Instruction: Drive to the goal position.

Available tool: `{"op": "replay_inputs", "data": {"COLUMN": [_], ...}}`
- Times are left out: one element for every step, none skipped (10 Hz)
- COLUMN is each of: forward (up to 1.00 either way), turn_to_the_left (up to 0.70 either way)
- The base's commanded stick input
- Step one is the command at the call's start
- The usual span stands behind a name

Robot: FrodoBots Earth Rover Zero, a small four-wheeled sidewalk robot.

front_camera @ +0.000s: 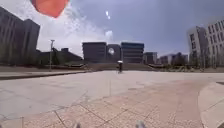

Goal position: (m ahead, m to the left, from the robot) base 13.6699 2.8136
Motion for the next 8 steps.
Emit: {"op": "replay_inputs", "data": {"forward": [0.45, 0.45, 0.45, 0.45, 0.45, 0.45, 0.45, 0.45], "turn_to_the_left": [0.03, 0.03, 0.03, 0.03, 0.03, 0.03, 0.03, 0.03]}}
